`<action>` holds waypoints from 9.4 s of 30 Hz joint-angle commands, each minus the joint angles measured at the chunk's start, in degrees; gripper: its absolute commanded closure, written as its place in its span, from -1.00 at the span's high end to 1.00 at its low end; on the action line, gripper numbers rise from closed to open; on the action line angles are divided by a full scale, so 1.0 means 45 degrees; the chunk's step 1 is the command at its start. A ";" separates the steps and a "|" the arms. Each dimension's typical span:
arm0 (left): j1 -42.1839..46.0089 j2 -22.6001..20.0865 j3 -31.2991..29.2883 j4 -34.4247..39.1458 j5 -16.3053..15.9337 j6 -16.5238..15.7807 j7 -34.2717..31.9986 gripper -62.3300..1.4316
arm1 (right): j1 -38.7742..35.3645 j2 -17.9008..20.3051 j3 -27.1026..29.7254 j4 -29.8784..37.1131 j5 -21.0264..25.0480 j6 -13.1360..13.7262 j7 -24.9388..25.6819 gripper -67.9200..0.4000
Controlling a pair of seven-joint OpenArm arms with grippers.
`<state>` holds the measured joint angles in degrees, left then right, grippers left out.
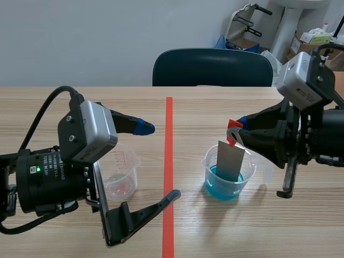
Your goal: Do the redox reaction experiment
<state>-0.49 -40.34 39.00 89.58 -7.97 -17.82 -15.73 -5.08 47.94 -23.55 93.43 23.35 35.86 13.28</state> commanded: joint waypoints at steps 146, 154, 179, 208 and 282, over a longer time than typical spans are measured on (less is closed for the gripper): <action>-0.0034 0.0034 -0.0034 0.0228 -0.0121 0.0034 -0.0267 1.00 | 0.0238 0.1549 0.5119 0.5843 0.8068 0.1525 -0.7810 -0.97; -0.0034 0.0034 -0.0034 0.0228 -0.0121 0.0034 -0.0267 1.00 | 0.0238 0.1545 0.5251 0.6003 0.8398 0.1525 -0.8121 -0.97; -0.0029 0.0034 -0.0034 0.0228 -0.0117 0.0034 -0.0257 1.00 | 0.0238 0.1545 0.5251 0.6003 0.8393 0.1525 -0.8121 -0.97; -0.0029 0.0034 -0.0034 0.0228 -0.0058 0.0034 -0.0165 1.00 | 0.0238 0.1545 0.5251 0.6003 0.8393 0.1525 -0.8121 -0.97; -0.0223 0.0277 -0.0029 0.0223 -0.0806 0.0131 0.1132 -0.91 | 0.0238 0.1540 0.5251 0.6003 0.8393 0.1525 -0.8121 -0.97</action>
<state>-0.86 -40.01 39.00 89.58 -11.20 -17.23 -9.67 -5.08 54.13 -0.54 119.92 60.51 42.30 -24.10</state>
